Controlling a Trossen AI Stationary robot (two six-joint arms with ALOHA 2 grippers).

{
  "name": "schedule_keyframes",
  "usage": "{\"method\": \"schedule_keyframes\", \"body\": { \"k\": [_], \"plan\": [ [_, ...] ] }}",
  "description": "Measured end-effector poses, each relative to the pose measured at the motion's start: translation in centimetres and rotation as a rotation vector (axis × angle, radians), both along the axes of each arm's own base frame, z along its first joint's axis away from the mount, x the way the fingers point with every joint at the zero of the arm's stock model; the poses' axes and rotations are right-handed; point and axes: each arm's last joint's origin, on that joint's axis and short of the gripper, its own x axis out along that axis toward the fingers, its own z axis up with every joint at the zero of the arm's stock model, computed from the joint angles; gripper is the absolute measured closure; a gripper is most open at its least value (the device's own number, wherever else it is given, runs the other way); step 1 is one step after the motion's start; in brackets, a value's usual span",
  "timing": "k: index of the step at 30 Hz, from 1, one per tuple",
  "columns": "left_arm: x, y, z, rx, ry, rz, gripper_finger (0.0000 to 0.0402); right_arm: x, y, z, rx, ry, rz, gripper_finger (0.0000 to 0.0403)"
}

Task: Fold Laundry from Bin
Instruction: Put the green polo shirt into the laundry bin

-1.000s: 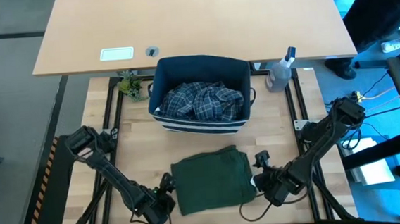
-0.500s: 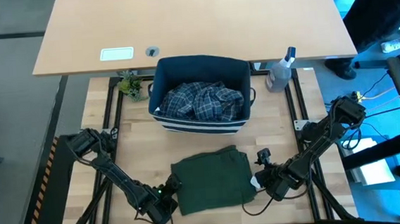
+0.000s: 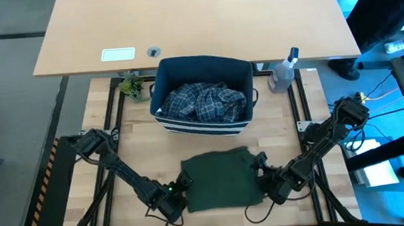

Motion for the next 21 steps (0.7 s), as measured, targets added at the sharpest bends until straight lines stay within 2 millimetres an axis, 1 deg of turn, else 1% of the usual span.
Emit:
{"method": "schedule_keyframes", "body": {
  "k": [3,7,11,15,21],
  "plan": [
    [0.5,0.4,0.0,-0.016,-0.003,0.011,0.0214,0.1,0.1,0.0,-0.015,-0.002,0.04,0.0116],
    [0.7,0.7,0.0,-0.019,-0.001,0.02,0.0214,0.0,0.0,0.0,-0.041,0.029,0.07,0.0116],
    [0.9,0.9,0.0,-0.02,-0.002,0.026,0.0214,0.0,0.2,-0.3,-0.076,0.047,0.136,0.0116],
    [1.0,0.9,0.1,-0.025,-0.009,0.029,0.0214,0.6,0.4,-0.4,-0.111,0.013,0.181,0.0116],
    [1.0,0.9,0.0,-0.033,-0.005,0.029,0.0214,1.0,0.2,-0.3,-0.153,-0.019,0.187,0.0116]
  ]
}}
